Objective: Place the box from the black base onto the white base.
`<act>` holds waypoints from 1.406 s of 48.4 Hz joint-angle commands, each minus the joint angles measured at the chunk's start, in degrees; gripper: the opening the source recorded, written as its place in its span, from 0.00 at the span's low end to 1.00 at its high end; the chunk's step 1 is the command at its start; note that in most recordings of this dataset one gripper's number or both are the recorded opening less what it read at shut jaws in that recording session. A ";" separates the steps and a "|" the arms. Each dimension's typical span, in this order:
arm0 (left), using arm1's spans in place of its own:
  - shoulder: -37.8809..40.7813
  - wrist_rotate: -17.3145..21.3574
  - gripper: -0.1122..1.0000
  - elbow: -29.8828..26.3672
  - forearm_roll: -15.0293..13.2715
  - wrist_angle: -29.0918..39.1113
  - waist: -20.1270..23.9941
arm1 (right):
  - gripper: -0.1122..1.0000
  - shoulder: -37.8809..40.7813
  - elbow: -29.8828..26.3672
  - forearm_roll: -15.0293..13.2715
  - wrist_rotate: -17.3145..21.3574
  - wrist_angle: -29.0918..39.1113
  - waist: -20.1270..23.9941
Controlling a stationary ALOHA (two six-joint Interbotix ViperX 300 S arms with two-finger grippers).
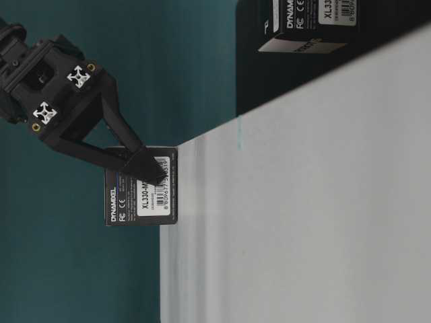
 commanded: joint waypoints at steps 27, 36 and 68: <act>0.26 -2.11 0.04 -1.58 0.09 1.23 0.00 | 0.99 -10.02 6.50 0.26 0.00 -3.25 0.00; 0.26 -2.11 0.04 -1.58 0.09 1.32 0.00 | 0.99 -13.45 8.88 0.26 0.00 -3.52 0.00; 0.44 -2.11 0.04 -1.49 0.09 1.32 0.00 | 0.99 -24.96 18.02 0.26 0.09 -8.70 -0.09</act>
